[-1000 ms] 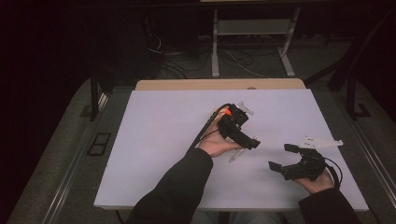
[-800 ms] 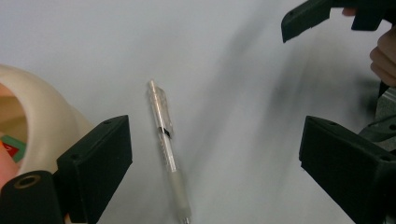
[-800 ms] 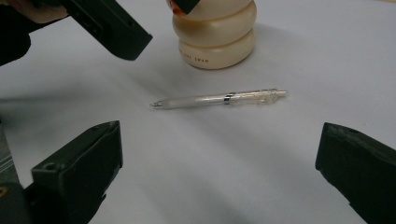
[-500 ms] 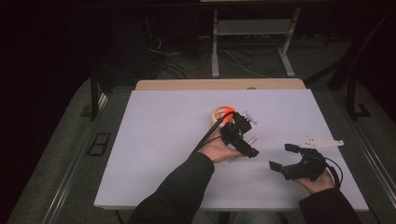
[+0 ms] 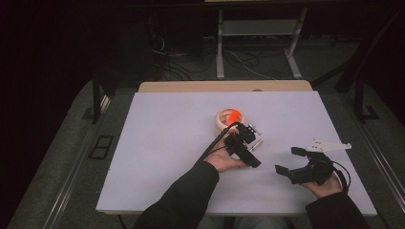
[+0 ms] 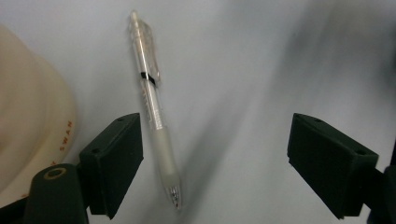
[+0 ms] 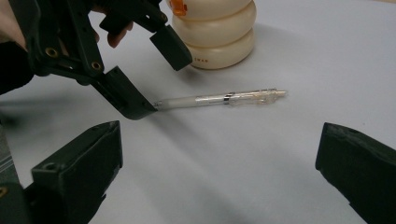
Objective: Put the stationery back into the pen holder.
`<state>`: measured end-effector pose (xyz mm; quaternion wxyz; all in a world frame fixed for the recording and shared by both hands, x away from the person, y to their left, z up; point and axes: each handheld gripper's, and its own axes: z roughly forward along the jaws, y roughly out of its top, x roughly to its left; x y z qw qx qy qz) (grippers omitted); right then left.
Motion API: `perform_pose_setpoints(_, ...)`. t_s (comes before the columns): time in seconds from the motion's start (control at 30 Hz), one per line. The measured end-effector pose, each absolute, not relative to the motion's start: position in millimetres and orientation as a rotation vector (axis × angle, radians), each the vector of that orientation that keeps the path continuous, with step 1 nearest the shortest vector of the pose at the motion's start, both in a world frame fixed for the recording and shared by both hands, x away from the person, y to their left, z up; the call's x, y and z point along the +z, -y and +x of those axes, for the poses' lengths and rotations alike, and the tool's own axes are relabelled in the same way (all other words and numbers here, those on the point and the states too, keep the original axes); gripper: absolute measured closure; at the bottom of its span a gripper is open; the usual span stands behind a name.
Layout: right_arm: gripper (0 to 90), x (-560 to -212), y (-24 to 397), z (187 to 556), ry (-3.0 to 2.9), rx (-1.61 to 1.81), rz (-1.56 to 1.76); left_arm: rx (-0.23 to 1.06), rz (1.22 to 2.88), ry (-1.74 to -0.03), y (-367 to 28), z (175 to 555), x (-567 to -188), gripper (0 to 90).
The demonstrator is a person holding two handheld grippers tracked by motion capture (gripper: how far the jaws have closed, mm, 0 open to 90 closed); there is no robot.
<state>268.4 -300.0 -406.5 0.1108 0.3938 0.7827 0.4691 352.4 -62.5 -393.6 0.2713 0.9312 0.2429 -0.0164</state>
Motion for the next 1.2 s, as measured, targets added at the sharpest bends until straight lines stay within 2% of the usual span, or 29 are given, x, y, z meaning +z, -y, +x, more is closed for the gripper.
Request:
perform_pose_setpoints(0.33, 0.2, -407, 300, 268, -2.301, 1.377, 1.157, -0.04, 2.516, -0.707, 59, 353, -407, 23.2)
perform_pose_setpoints(0.63, 0.2, -407, 299, 268, -2.303, 1.374, 1.154, -0.025, 2.535, -0.736, 59, 352, -414, 34.8)
perform_pose_setpoints(1.2, 0.2, -407, 299, 268, -2.304, 1.373, 1.152, -0.009, 2.587, -0.743, 57, 356, -423, 51.1)
